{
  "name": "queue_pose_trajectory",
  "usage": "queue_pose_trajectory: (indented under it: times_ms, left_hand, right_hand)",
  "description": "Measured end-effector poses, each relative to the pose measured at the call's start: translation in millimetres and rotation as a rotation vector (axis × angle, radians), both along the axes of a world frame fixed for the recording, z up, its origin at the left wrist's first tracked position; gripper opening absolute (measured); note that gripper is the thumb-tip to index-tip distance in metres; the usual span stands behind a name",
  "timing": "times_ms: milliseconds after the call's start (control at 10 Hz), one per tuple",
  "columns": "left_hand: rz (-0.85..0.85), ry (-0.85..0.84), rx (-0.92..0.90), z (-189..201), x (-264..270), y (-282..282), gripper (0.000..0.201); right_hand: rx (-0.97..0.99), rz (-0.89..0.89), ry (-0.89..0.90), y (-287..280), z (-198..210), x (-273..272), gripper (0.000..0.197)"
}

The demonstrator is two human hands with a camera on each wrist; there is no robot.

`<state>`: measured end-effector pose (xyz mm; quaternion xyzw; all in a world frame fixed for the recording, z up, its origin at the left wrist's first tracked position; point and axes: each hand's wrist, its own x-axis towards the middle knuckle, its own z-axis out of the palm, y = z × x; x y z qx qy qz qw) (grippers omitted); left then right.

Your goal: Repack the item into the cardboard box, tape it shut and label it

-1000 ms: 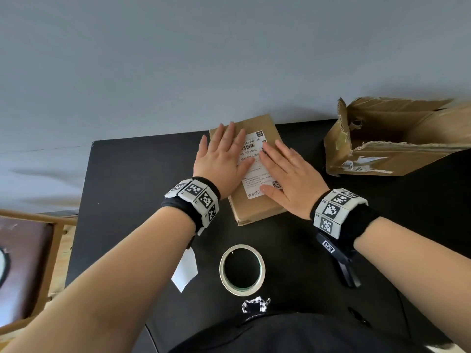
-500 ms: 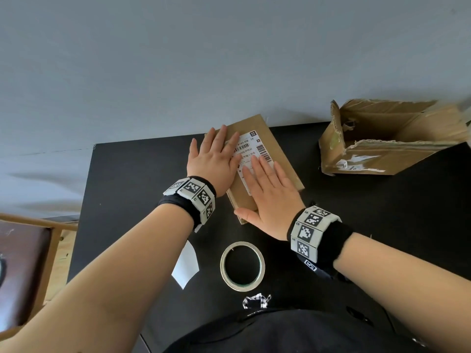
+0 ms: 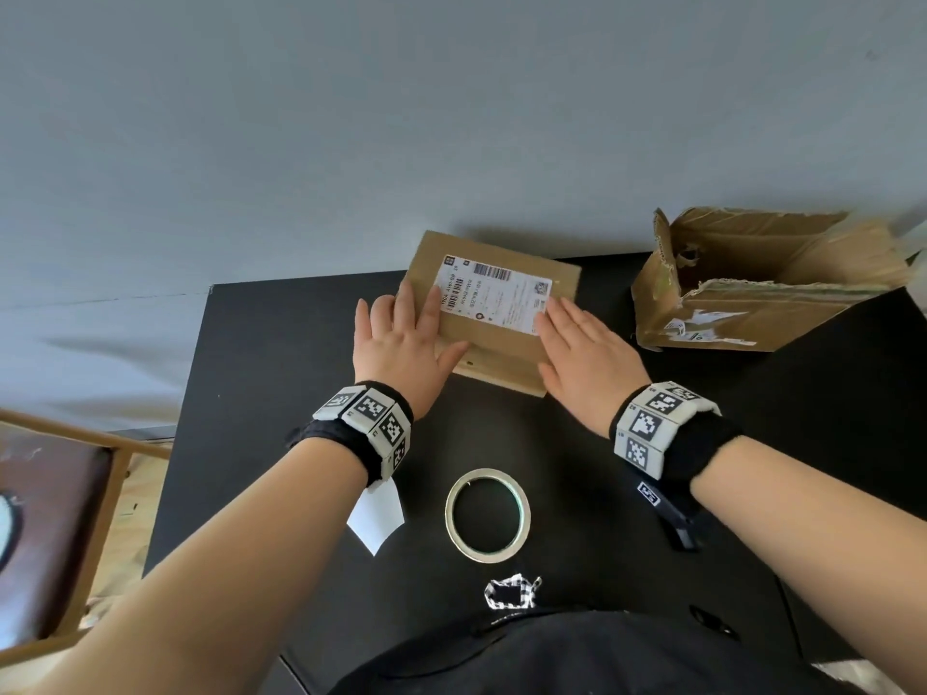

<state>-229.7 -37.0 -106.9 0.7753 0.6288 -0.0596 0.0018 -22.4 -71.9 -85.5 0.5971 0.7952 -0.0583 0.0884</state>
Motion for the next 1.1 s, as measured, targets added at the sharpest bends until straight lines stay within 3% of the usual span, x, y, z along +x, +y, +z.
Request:
queue_pose_trajectory:
  times_ms: [100, 400, 600, 800, 1100]
  left_hand:
    - [-0.009, -0.037, -0.001, -1.7, -3.4, -7.7, 0.070]
    - [-0.057, -0.210, -0.001, -4.2, 5.5, -6.1, 0.065]
    - [-0.041, -0.208, -0.023, -5.6, 5.4, 11.6, 0.064]
    - [-0.054, -0.198, -0.027, -3.7, 2.4, 13.6, 0.063]
    - [-0.031, -0.155, -0.091, 8.6, 3.7, 7.4, 0.064]
  right_hand:
    - [-0.010, -0.032, -0.004, 10.9, 0.6, 3.7, 0.057]
    - [0.008, -0.169, 0.094, 35.1, 1.3, 14.0, 0.074]
    - [0.013, -0.186, 0.080, 45.5, -5.6, 13.4, 0.076]
    - [0.050, -0.218, 0.136, 48.5, -11.5, 11.2, 0.061]
    - [-0.017, -0.246, 0.218, 39.1, 7.2, 18.5, 0.058]
